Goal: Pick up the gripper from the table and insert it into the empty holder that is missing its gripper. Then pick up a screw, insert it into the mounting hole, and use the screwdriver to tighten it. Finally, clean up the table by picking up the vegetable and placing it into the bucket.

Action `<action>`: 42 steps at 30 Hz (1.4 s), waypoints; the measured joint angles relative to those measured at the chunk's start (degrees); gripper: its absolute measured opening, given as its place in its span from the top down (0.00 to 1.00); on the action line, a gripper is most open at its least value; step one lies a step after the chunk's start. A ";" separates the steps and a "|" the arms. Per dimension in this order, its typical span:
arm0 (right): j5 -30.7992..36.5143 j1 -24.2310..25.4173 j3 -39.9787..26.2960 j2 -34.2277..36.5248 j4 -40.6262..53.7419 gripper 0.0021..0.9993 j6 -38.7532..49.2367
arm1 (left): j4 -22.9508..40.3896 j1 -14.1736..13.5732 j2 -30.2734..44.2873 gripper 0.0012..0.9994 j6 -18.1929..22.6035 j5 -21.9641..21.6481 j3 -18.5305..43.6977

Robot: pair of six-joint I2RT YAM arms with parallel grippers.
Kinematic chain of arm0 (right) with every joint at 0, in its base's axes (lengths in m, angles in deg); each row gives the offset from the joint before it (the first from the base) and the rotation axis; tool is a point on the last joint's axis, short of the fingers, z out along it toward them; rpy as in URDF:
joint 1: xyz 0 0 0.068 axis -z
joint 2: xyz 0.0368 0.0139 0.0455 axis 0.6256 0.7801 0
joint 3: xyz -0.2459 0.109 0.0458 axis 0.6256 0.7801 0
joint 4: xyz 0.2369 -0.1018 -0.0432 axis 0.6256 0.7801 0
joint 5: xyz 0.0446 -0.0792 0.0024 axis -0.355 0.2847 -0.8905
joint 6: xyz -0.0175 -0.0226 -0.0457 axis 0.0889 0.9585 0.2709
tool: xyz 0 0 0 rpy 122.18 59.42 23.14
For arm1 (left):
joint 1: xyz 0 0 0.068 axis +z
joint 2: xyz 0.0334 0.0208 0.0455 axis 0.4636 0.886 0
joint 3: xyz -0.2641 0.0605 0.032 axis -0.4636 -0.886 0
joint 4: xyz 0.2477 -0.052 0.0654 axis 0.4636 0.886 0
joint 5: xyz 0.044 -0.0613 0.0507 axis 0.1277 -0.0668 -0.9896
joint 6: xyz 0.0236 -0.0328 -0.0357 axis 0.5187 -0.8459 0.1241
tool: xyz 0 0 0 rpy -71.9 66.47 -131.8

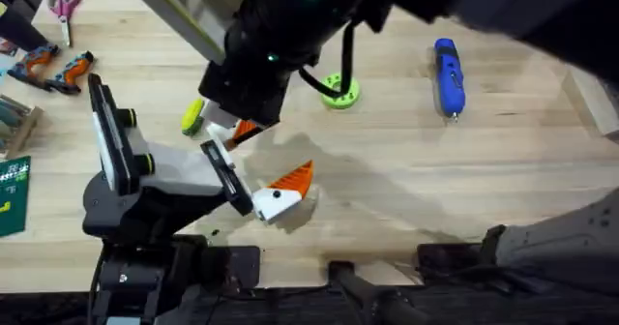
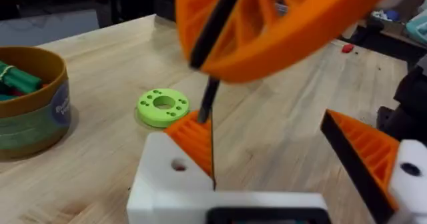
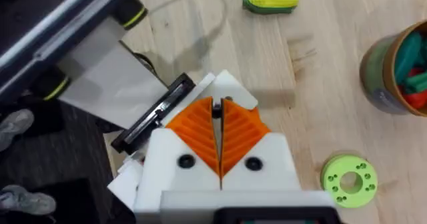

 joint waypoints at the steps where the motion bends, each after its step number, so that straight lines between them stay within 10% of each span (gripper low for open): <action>1: 0.00 0.00 -0.03 0.36 0.12 1.00 0.00 | 0.00 0.00 -0.01 0.01 0.00 0.01 0.00; 42: 3.54 -0.92 -0.20 4.45 -0.46 1.00 1.49 | 0.00 0.00 0.01 0.01 0.00 0.00 0.00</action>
